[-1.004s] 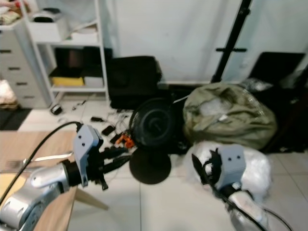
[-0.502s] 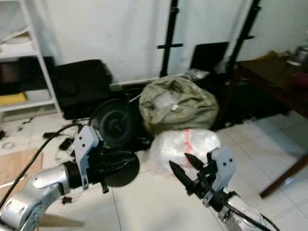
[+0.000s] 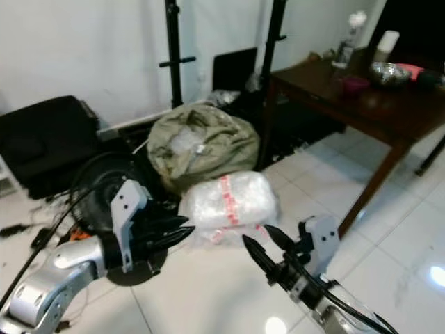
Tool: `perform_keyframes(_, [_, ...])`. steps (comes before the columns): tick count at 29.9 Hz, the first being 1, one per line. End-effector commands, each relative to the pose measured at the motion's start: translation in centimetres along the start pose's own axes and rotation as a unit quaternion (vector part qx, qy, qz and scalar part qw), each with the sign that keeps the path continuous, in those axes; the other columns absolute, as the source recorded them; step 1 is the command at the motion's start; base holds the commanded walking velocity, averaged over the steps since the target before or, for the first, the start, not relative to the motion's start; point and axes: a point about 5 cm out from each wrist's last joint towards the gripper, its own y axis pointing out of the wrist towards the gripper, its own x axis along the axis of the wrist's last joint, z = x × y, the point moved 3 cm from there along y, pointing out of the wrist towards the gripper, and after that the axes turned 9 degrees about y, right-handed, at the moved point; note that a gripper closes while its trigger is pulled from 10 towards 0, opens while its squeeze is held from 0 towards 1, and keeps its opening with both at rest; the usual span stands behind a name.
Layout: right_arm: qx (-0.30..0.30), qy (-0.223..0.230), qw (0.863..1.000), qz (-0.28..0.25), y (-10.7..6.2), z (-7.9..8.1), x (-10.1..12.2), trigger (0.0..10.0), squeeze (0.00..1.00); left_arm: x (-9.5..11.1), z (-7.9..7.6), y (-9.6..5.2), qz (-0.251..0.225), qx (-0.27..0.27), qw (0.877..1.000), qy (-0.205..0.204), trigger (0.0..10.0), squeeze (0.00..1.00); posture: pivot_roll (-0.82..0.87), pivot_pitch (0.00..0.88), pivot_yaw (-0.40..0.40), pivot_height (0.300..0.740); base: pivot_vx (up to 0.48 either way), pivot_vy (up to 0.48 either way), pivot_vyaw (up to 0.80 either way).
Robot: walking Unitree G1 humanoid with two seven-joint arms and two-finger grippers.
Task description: Setting the table
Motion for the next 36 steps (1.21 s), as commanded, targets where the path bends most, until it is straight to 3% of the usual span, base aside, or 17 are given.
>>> perform_keyframes(1, [0.003, 0.008, 1.000, 0.001, -0.2, 0.2, -0.1, 10.0, 0.00, -0.4, -0.3, -0.1, 0.006, -0.002, 1.000, 0.002, 10.0, 0.00, 0.04, 0.092, 0.098, 0.740, 0.000, 0.000, -0.79])
perform_keyframes(17, [0.019, 0.027, 0.999, 0.008, 0.6, 1.7, -1.4, 10.0, 0.00, -3.2, -0.1, -0.7, 0.051, 0.045, 0.998, -0.011, 10.0, 0.00, 0.04, 0.095, 0.100, 0.740, 0.000, 0.000, -0.79])
perform_keyframes(36, [0.008, 0.029, 0.999, 0.014, 0.4, 1.7, -2.0, 10.0, 0.00, -3.6, 0.3, -0.3, 0.052, 0.073, 0.996, -0.016, 10.0, 0.00, 0.03, 0.101, 0.101, 0.740, 0.000, 0.000, -0.79])
